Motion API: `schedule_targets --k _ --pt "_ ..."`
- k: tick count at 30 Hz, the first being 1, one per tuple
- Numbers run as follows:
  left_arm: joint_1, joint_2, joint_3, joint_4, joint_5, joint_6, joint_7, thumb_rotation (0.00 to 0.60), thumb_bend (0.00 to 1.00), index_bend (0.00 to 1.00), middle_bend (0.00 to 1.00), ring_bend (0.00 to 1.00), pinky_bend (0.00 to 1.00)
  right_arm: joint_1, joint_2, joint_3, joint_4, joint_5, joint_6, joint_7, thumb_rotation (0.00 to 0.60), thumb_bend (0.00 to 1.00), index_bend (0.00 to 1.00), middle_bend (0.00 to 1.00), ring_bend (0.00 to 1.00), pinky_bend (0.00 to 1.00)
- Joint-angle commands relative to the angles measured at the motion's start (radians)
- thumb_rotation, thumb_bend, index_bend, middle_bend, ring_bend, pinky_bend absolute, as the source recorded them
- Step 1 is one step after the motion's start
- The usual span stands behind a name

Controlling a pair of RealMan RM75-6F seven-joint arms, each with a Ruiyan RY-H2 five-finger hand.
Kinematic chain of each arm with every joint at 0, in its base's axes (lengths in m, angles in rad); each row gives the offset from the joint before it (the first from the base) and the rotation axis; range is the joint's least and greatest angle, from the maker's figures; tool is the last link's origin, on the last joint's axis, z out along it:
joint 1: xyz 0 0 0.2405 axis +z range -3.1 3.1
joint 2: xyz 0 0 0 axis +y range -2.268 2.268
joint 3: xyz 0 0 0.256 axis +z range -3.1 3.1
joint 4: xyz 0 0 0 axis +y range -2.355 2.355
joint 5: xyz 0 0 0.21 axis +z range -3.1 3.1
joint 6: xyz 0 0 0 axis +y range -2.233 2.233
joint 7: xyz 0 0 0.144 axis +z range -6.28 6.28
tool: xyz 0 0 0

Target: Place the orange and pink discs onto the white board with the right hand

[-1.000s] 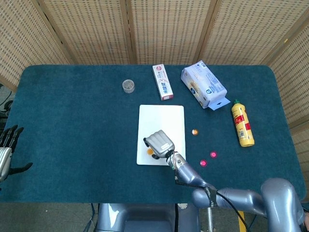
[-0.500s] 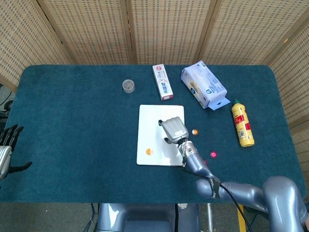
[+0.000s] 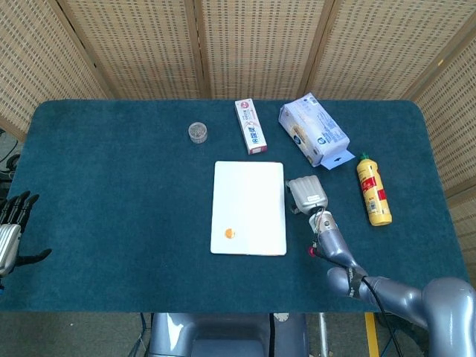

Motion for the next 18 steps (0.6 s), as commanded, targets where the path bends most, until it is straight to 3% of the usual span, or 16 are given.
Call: schedule_targets --k 1,18 --pt "-0.001 -0.001 0.000 -0.001 0.000 0.000 0.003 0.600 0.00 0.00 0.00 0.00 0.00 -0.016 0.003 -0.010 0.019 -0.049 -0.006 0.053 0.600 0.34 0.42 0.97 0.95 1.00" --pt "0.001 0.002 0.002 -0.001 0.000 0.003 -0.003 0.600 0.00 0.00 0.00 0.00 0.00 -0.026 -0.025 -0.032 0.091 -0.053 -0.036 0.062 0.600 0.34 0.42 0.97 0.95 1.00"
